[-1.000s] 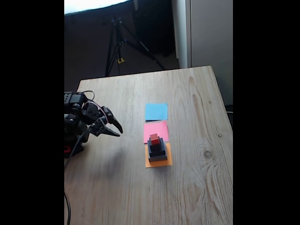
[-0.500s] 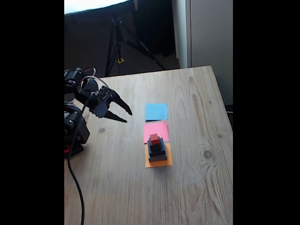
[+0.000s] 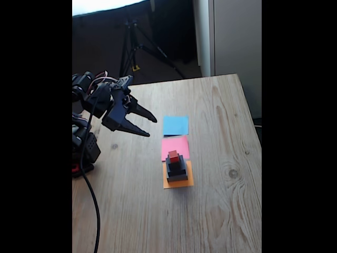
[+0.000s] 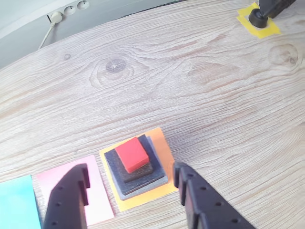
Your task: Tower of hanoi
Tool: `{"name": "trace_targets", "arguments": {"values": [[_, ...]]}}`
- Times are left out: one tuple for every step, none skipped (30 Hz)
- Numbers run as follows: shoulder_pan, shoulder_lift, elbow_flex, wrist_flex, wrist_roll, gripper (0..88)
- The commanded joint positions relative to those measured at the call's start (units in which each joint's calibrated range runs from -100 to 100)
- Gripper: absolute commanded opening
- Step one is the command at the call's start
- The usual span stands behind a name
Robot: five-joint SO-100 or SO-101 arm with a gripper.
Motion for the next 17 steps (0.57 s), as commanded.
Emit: {"name": "trace_targets", "arguments": {"values": [[3.17, -1.27, -1.29, -2.20, 12.92, 30.2], [3.84, -1.34, -1.20, -3.01, 14.93, 32.6], [4.51, -1.49, -0.74, -3.82, 14.93, 32.6], [5.26, -1.72, -0.20, -4.47, 14.93, 32.5], [5.68, -1.87, 0.80, -5.68, 14.93, 33.0], [5.85, -2.18, 2.35, -7.62, 14.93, 33.7], [5.93, -2.25, 4.08, -9.24, 14.93, 33.9], [5.93, -2.33, 5.99, -11.19, 14.93, 34.0], [5.85, -2.33, 7.26, -12.64, 14.93, 34.0], [5.60, -2.10, 8.26, -13.86, 14.93, 34.1], [5.60, -2.02, 9.26, -14.99, 14.93, 34.1], [5.18, -1.95, 10.08, -15.88, 14.93, 34.1], [4.59, -1.80, 10.53, -16.04, 14.93, 34.1], [3.93, -1.42, 10.90, -16.04, 14.93, 34.0], [3.34, -0.59, 11.08, -16.12, 14.93, 33.8], [2.92, 0.32, 11.35, -16.61, 14.93, 33.7], [2.42, 1.53, 12.08, -18.31, 14.93, 33.5]]}}
